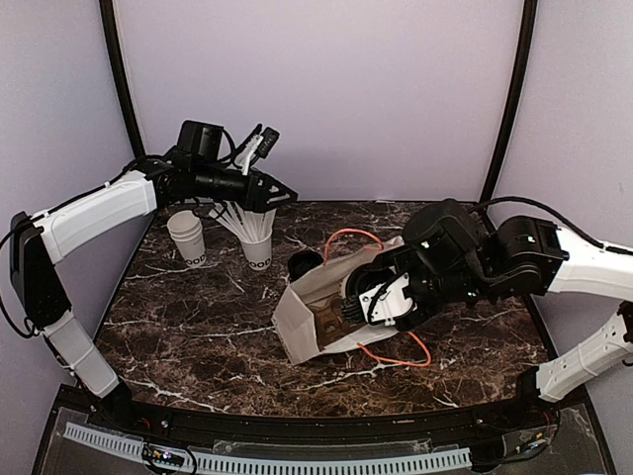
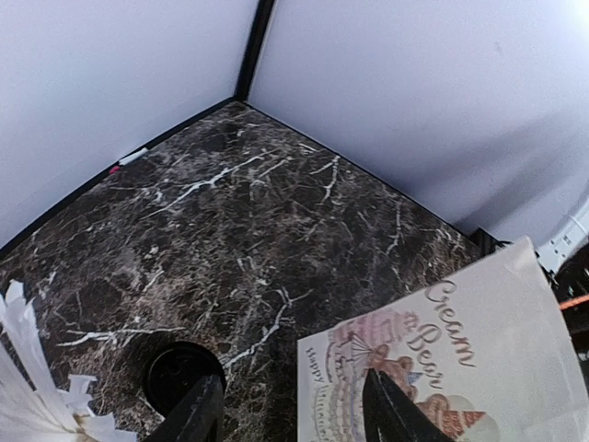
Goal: Pack the takeout coffee
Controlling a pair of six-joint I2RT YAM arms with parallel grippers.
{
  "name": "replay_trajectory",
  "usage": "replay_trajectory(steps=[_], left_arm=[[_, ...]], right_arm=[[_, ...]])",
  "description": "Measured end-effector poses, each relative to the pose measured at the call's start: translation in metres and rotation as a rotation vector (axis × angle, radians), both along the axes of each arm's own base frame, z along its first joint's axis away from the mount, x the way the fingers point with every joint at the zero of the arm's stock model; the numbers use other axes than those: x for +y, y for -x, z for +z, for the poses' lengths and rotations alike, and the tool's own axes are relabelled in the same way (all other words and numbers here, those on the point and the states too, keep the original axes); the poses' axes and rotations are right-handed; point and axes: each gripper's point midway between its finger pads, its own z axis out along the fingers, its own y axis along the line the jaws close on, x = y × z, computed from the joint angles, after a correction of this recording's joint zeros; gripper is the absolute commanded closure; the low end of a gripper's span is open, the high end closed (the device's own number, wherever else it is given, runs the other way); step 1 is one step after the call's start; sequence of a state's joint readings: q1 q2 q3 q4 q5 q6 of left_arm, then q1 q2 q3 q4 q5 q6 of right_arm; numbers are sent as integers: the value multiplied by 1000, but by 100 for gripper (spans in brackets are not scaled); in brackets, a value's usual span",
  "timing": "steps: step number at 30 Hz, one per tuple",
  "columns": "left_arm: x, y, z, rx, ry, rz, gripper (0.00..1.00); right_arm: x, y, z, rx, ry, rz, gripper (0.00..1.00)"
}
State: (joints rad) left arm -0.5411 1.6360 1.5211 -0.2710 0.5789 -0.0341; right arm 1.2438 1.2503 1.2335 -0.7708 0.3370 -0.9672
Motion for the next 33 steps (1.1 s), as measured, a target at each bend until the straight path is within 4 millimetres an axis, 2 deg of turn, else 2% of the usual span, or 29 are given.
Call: replay_trajectory(steps=[2,5,10,12,14,16,20,23,26,30,32,33], left_arm=[[-3,15,4,-14,28,-65,35],[1,48,10,-57,35,-135,28],[-6,120,66,-232,90,-283,26],[-9,140,87,-285,117,-332,25],[-13,147,95,-311,124,-360,25],[-23,151,95,-321,108,-392,27],[-54,158,75,-311,29,-459,35],[-70,162,59,-298,-23,-495,38],[-75,166,49,-296,-64,-517,44],[-76,171,52,-314,-79,-539,52],[-77,174,56,-327,-78,-549,52],[-77,175,57,-328,-78,-552,49]], right_arm=[[1,0,2,-1,-7,-2,29],[0,0,2,3,-7,-5,29],[0,0,1,10,-10,-12,29],[1,0,0,14,-8,-14,29],[2,0,-2,18,-5,-15,29],[3,0,-4,22,-1,-17,29],[4,-1,-7,28,6,-21,29],[4,-1,-8,28,7,-22,29],[4,-1,-8,30,5,-24,29],[4,-1,-8,30,5,-25,29],[4,-1,-8,30,6,-25,29],[4,-1,-8,29,6,-25,29]])
